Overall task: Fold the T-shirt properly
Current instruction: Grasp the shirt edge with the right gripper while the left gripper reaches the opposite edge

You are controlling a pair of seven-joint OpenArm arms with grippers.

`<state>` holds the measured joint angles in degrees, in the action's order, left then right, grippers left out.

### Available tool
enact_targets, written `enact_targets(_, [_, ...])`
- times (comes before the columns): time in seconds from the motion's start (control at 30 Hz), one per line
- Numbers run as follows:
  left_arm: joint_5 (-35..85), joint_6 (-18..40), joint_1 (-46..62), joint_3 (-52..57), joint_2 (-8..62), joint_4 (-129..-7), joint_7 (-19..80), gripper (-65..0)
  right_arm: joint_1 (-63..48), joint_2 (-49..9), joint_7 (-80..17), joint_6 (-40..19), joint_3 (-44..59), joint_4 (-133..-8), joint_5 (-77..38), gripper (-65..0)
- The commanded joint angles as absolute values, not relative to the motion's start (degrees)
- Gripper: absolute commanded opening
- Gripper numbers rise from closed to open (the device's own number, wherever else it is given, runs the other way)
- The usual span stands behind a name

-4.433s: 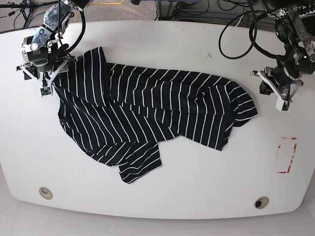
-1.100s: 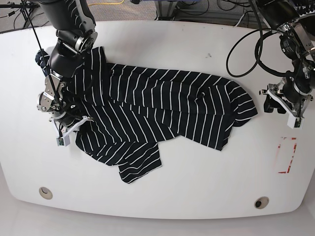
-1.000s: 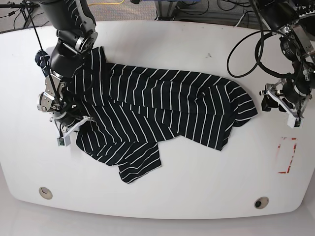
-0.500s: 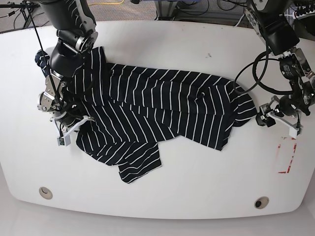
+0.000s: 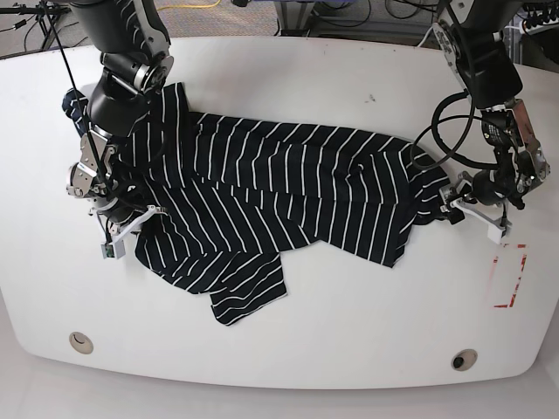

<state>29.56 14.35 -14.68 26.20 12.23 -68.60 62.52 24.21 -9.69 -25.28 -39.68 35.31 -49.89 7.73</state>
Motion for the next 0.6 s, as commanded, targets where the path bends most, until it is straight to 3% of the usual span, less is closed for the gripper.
enact_targets(0.0, [29.58,14.29,-15.34,26.15,11.56,-69.23,62.46,-15.8,25.27,-10.24,-25.71,-40.00,35.30,-50.77,8.22,-65.0])
enact_targets(0.13, [29.67,14.29,-15.25,26.15,11.12,-69.23,62.46,-19.4,25.27,-10.24,-25.71,-40.00,35.30,-50.77,8.22,-65.0])
enact_targets(0.5, [29.76,14.29,-15.25,20.18,11.03,-68.97,62.29,-52.6,25.27,-10.24,-25.80,-40.00,35.30,-50.77,8.22,-65.0])
enact_targets(0.57, [29.76,14.29,-15.25,20.35,11.03,-69.23,62.29,-56.1,25.27,-10.24,-26.59,-40.00,35.30,-50.86,8.22,-65.0])
